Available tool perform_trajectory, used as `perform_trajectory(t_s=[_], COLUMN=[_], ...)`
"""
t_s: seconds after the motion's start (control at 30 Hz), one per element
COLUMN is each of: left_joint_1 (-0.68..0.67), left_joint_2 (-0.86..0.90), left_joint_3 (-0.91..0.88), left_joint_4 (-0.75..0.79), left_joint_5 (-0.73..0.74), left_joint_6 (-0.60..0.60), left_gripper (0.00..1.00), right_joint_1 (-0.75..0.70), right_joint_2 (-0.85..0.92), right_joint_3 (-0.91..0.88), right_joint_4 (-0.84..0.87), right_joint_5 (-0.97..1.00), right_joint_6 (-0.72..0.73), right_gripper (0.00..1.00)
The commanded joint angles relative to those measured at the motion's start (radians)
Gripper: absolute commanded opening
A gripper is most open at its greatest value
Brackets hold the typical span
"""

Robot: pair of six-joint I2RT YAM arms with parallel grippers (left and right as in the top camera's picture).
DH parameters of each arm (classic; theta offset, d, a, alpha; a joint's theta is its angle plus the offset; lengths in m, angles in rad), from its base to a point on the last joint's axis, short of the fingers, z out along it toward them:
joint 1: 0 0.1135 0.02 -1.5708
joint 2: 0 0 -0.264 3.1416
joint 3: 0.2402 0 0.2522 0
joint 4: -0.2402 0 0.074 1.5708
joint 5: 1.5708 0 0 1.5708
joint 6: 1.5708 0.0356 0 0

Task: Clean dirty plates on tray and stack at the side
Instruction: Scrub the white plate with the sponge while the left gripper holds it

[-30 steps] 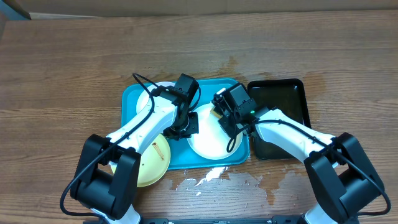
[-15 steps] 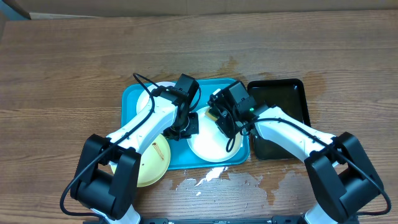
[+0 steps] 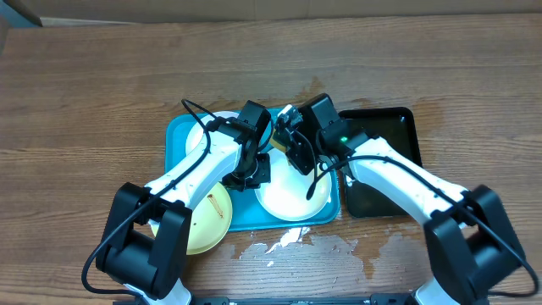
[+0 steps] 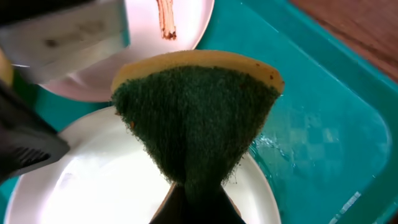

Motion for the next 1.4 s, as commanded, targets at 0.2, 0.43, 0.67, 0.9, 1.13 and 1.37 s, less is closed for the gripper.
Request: perform_trajectory(t_s=[0.2, 0.43, 0.67, 0.9, 1.13, 1.37], left_joint_1=[0.000, 0.000, 0.000, 0.000, 0.000, 0.000], left_joint_2=[0.014, 0.014, 0.014, 0.014, 0.014, 0.014], left_joint_3=[0.015, 0.015, 0.015, 0.015, 0.015, 0.015], left_joint_4=[-0.002, -0.002, -0.002, 0.006, 0.010, 0.010], left_joint_5=[0.003, 0.003, 0.003, 0.001, 0.000, -0.007], left_joint_6=[0.014, 0.011, 0.007, -0.005, -0.008, -0.018], left_gripper=[0.04, 0.04, 0.04, 0.04, 0.04, 0.04], right_joint_1=[-0.006, -0.029, -0.050, -0.049, -0.049, -0.050], right_joint_2=[0.077, 0.090, 0.090, 0.090, 0.088, 0.053], right_joint_3=[0.018, -0.013, -0.014, -0.014, -0.002, 0.091], right_joint_4=[0.055, 0.040, -0.059, -0.126, -0.205, -0.383], right_joint_5=[0.040, 0.043, 0.040, 0.039, -0.003, -0.050], right_joint_6=[-0.051, -0.051, -0.038, -0.009, 0.025, 0.060], right_gripper=[0.04, 0.04, 0.04, 0.04, 0.04, 0.04])
